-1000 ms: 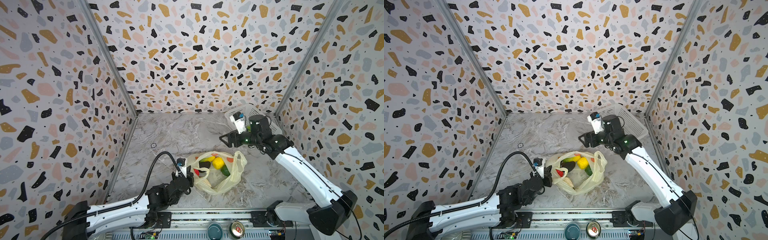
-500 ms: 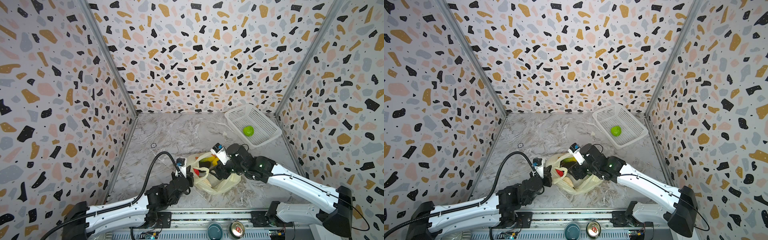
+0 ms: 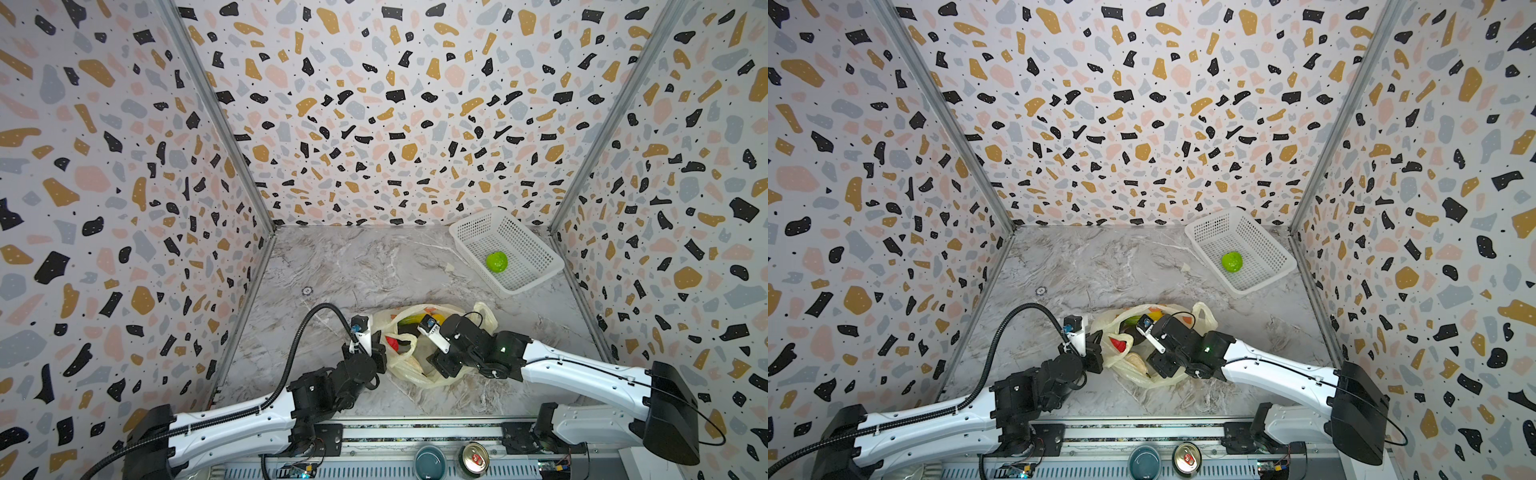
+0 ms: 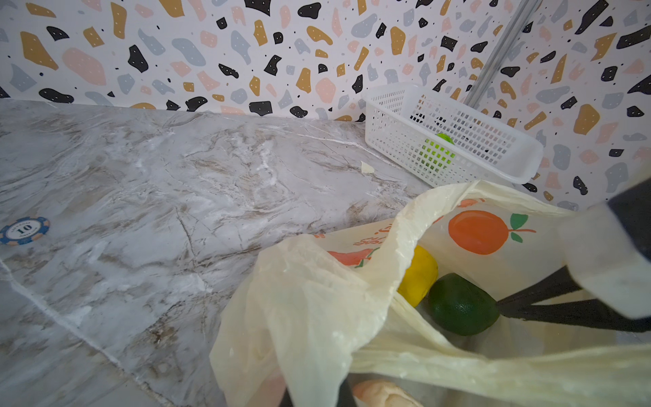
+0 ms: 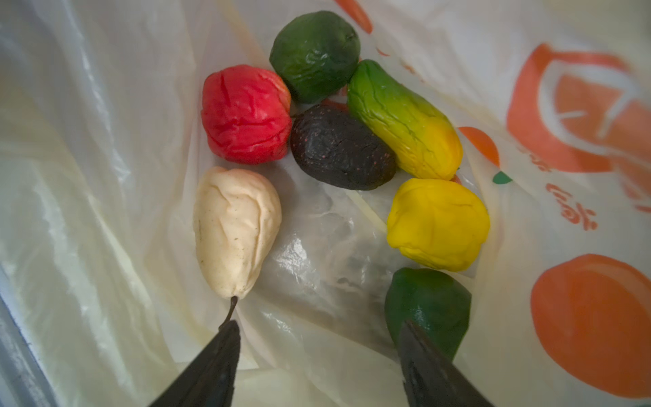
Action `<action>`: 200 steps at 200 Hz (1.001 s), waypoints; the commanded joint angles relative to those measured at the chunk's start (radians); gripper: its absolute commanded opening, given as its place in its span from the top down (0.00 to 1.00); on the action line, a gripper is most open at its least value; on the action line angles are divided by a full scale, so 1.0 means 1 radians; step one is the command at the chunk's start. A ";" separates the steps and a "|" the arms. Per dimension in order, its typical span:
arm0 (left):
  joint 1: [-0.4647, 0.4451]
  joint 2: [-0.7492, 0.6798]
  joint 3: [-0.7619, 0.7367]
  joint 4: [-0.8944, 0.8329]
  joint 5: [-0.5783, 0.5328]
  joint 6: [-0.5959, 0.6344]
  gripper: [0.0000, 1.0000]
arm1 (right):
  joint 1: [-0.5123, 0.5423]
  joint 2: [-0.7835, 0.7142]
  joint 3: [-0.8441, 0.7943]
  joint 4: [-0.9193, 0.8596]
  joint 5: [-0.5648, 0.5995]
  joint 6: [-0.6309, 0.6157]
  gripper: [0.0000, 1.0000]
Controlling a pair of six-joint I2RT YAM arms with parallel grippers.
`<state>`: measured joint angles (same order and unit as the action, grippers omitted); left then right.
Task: Untie the knot of the plastic bag and take out the fruit
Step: 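Move the open right gripper back into the bag mouth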
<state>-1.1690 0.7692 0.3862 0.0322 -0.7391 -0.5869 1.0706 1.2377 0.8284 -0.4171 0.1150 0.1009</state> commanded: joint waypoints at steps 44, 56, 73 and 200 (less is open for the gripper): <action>-0.005 -0.018 0.023 0.049 -0.010 0.027 1.00 | 0.007 0.148 0.001 0.048 -0.057 0.002 0.29; -0.005 -0.026 0.023 0.049 -0.003 0.032 1.00 | 0.005 0.181 0.022 0.051 -0.074 0.002 0.29; -0.005 -0.039 0.020 0.057 0.019 0.046 1.00 | -0.013 0.229 0.059 0.043 -0.122 -0.001 0.29; -0.006 -0.136 -0.064 0.076 0.130 0.045 1.00 | -0.098 0.375 0.155 0.210 -0.199 0.117 0.21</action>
<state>-1.1690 0.6601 0.3412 0.0795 -0.5694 -0.5343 0.9623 1.6333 1.0325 -0.2802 -0.1116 0.1764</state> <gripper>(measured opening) 0.047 0.778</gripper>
